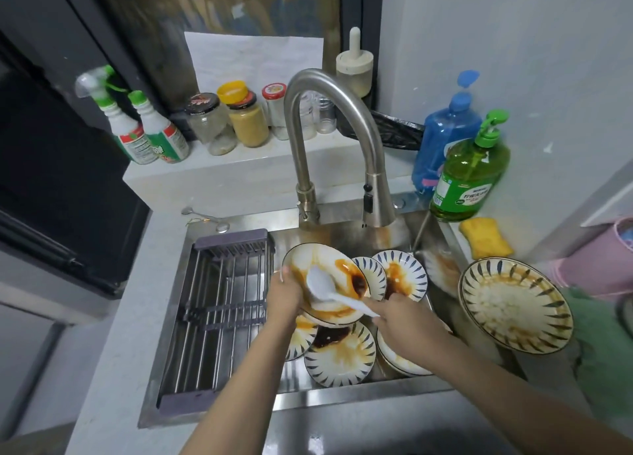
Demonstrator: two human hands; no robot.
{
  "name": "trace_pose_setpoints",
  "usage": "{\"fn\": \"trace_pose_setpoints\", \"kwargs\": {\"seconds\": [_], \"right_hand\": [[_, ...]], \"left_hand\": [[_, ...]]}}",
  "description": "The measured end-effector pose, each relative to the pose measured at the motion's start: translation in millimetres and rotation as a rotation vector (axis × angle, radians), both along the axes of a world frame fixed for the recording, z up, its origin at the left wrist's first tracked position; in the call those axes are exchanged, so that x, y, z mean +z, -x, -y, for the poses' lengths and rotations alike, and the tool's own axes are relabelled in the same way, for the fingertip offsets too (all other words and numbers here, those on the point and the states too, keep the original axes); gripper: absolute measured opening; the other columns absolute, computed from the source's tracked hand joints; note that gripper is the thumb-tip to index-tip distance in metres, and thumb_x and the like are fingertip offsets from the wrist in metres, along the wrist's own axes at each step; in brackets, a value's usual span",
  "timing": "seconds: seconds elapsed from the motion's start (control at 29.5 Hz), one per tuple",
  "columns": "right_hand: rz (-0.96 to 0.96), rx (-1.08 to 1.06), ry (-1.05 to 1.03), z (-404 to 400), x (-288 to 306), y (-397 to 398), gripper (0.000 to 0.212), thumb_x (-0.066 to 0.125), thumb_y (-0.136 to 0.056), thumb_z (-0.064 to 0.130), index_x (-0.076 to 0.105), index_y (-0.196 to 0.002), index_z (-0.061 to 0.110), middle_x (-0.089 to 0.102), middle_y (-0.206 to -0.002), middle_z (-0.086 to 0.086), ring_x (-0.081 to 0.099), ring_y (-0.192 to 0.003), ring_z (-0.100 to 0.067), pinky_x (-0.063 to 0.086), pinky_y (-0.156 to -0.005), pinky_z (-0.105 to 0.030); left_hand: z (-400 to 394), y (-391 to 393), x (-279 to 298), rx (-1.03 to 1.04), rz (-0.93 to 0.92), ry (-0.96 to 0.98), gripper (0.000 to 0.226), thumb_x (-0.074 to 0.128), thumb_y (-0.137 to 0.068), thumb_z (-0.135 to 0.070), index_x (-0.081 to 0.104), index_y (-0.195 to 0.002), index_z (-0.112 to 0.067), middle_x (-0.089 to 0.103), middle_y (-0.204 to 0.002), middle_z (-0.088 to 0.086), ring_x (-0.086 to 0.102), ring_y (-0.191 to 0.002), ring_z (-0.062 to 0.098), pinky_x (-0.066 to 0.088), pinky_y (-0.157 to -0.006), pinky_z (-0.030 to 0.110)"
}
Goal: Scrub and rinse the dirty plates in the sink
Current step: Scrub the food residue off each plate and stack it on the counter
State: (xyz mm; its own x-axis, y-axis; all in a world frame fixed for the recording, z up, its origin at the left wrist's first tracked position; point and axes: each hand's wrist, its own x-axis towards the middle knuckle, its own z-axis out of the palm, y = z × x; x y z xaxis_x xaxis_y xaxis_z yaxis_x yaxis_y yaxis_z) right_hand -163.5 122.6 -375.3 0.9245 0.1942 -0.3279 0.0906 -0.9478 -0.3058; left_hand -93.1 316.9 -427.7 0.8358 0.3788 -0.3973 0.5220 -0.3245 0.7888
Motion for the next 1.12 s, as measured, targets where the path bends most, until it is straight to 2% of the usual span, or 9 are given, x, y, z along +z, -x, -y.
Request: {"fn": "trace_pose_setpoints", "kwargs": {"seconds": [0.07, 0.17, 0.34, 0.44, 0.51, 0.68, 0.88, 0.98, 1.12], "right_hand": [[-0.011, 0.101, 0.181, 15, 13, 2, 0.038, 0.039, -0.098, 0.019, 0.047, -0.133, 0.031, 0.042, -0.076, 0.006, 0.045, -0.061, -0.009, 0.032, -0.047, -0.022], [-0.006, 0.065, 0.313, 27, 21, -10, 0.034, 0.040, -0.096, 0.016, 0.052, -0.127, 0.026, 0.039, -0.069, 0.009, 0.049, -0.063, -0.013, 0.030, -0.048, -0.024], [0.072, 0.202, 0.339, -9, 30, -6, 0.045, 0.042, -0.092, 0.006, 0.044, -0.135, 0.020, 0.051, -0.086, -0.002, 0.060, -0.088, -0.024, 0.025, -0.048, -0.028], [0.073, 0.230, 0.380, 8, 36, 4, 0.036, 0.038, -0.095, 0.010, 0.052, -0.126, 0.022, 0.052, -0.085, 0.002, 0.052, -0.074, -0.019, 0.026, -0.049, -0.026], [0.068, 0.174, 0.424, 16, 35, -6, 0.034, 0.037, -0.096, 0.012, 0.053, -0.124, 0.022, 0.043, -0.074, 0.006, 0.046, -0.066, -0.015, 0.024, -0.046, -0.023], [0.145, 0.191, 0.357, -9, 36, -14, 0.044, 0.039, -0.092, 0.005, 0.045, -0.133, 0.020, 0.050, -0.091, -0.004, 0.055, -0.082, -0.024, 0.024, -0.050, -0.028], [0.150, 0.132, 0.432, 9, 39, -19, 0.039, 0.039, -0.095, 0.011, 0.047, -0.131, 0.022, 0.036, -0.072, 0.004, 0.046, -0.071, -0.017, 0.028, -0.048, -0.024], [0.199, 0.135, 0.362, -5, 37, -21, 0.046, 0.040, -0.093, 0.008, 0.041, -0.137, 0.022, 0.055, -0.098, -0.002, 0.056, -0.089, -0.023, 0.033, -0.056, -0.029], [0.204, 0.256, 0.307, -9, 40, 2, 0.049, 0.038, -0.095, 0.008, 0.037, -0.141, 0.026, 0.055, -0.100, -0.002, 0.049, -0.081, -0.020, 0.032, -0.054, -0.028]], "left_hand": [[-6, 7, -9, 0.078, -0.033, 0.082, 0.052, 0.025, -0.102, -0.044, 0.048, -0.132, -0.008, 0.055, -0.129, 0.017, 0.053, -0.116, 0.039, 0.049, -0.093, 0.047], [-6, 22, -10, 0.080, -0.042, 0.164, 0.052, 0.023, -0.104, -0.043, 0.043, -0.140, -0.010, 0.049, -0.126, 0.006, 0.048, -0.103, 0.027, 0.045, -0.062, 0.030], [9, 32, -23, 0.040, -0.042, 0.292, 0.059, 0.025, -0.098, -0.058, 0.044, -0.141, -0.022, 0.047, -0.140, 0.002, 0.047, -0.124, 0.028, 0.039, -0.106, 0.051], [-2, 29, -42, 0.139, -0.068, 0.423, 0.061, 0.025, -0.090, -0.068, 0.052, -0.125, -0.027, 0.057, -0.131, 0.006, 0.055, -0.117, 0.027, 0.044, -0.102, 0.052], [-9, 28, -43, 0.133, -0.091, 0.455, 0.063, 0.027, -0.091, -0.065, 0.049, -0.132, -0.023, 0.055, -0.135, 0.004, 0.053, -0.120, 0.023, 0.042, -0.105, 0.050], [4, 30, -11, -0.048, -0.031, 0.392, 0.048, 0.019, -0.105, -0.041, 0.044, -0.139, -0.018, 0.049, -0.126, -0.007, 0.045, -0.116, 0.012, 0.036, -0.099, 0.027], [-11, 24, -36, -0.006, -0.064, 0.492, 0.064, 0.025, -0.095, -0.064, 0.041, -0.144, -0.025, 0.049, -0.142, -0.002, 0.048, -0.128, 0.020, 0.038, -0.110, 0.048], [-5, 23, -29, -0.110, -0.042, 0.465, 0.075, 0.029, -0.085, -0.074, 0.049, -0.138, -0.024, 0.056, -0.135, 0.000, 0.052, -0.124, 0.019, 0.039, -0.108, 0.045], [-6, 20, -17, -0.055, -0.024, 0.482, 0.051, 0.022, -0.101, -0.054, 0.058, -0.119, -0.023, 0.064, -0.117, 0.004, 0.059, -0.109, 0.019, 0.048, -0.098, 0.039]]}}
